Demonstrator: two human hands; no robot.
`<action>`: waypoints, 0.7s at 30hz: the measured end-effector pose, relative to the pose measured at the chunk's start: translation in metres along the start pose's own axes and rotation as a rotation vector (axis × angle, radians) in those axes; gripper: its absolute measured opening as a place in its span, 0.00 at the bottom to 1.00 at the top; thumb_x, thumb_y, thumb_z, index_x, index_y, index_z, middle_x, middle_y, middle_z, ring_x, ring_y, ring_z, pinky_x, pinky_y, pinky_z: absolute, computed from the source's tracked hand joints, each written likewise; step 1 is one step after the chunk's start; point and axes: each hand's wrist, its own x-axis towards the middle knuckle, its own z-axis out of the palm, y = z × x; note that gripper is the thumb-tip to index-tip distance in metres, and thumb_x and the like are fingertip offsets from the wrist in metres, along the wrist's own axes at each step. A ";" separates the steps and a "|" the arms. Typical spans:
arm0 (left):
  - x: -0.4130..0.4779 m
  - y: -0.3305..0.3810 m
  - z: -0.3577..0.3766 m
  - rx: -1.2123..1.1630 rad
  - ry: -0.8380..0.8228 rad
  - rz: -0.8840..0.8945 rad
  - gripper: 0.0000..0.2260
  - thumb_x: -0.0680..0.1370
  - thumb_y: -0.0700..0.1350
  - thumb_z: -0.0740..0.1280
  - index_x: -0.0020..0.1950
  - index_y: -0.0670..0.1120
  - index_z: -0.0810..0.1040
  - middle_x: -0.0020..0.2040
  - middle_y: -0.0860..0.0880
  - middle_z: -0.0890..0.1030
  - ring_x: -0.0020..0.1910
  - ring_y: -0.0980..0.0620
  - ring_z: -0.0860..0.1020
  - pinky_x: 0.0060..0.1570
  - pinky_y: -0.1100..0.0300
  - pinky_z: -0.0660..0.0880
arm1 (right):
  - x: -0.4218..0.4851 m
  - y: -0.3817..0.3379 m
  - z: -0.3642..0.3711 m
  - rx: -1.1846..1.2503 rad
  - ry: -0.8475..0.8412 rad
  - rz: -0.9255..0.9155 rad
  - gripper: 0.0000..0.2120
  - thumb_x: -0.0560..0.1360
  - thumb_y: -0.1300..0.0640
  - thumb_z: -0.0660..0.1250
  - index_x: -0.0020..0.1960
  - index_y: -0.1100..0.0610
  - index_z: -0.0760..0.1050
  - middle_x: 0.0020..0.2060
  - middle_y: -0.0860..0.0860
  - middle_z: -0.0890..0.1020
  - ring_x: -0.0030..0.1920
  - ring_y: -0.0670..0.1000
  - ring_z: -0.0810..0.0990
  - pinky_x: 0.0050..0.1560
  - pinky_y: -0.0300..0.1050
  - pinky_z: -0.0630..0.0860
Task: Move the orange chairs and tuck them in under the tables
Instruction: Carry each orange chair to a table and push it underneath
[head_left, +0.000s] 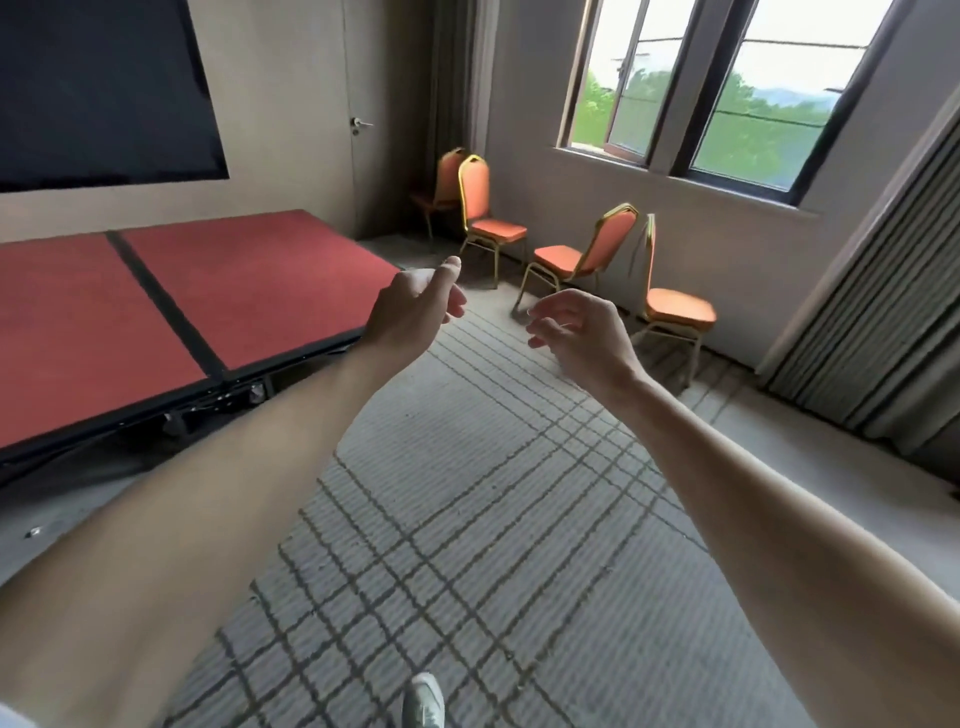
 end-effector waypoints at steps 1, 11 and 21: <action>0.026 -0.011 0.007 -0.011 0.004 -0.009 0.25 0.81 0.60 0.56 0.43 0.44 0.83 0.39 0.51 0.85 0.40 0.54 0.83 0.44 0.58 0.74 | 0.026 0.012 0.004 -0.005 -0.006 0.001 0.05 0.73 0.60 0.70 0.46 0.52 0.82 0.40 0.50 0.86 0.41 0.49 0.86 0.49 0.51 0.82; 0.286 -0.068 0.082 -0.030 -0.027 -0.062 0.25 0.80 0.63 0.55 0.41 0.46 0.83 0.38 0.53 0.85 0.42 0.54 0.83 0.48 0.55 0.76 | 0.289 0.105 0.021 -0.032 -0.025 0.049 0.06 0.73 0.61 0.70 0.49 0.54 0.82 0.43 0.50 0.86 0.40 0.48 0.86 0.50 0.51 0.83; 0.527 -0.137 0.174 0.058 -0.060 -0.076 0.25 0.80 0.62 0.56 0.41 0.46 0.83 0.38 0.52 0.85 0.42 0.49 0.83 0.47 0.55 0.77 | 0.532 0.227 0.039 0.080 -0.007 0.068 0.06 0.70 0.59 0.70 0.45 0.51 0.82 0.40 0.51 0.86 0.41 0.51 0.86 0.51 0.56 0.82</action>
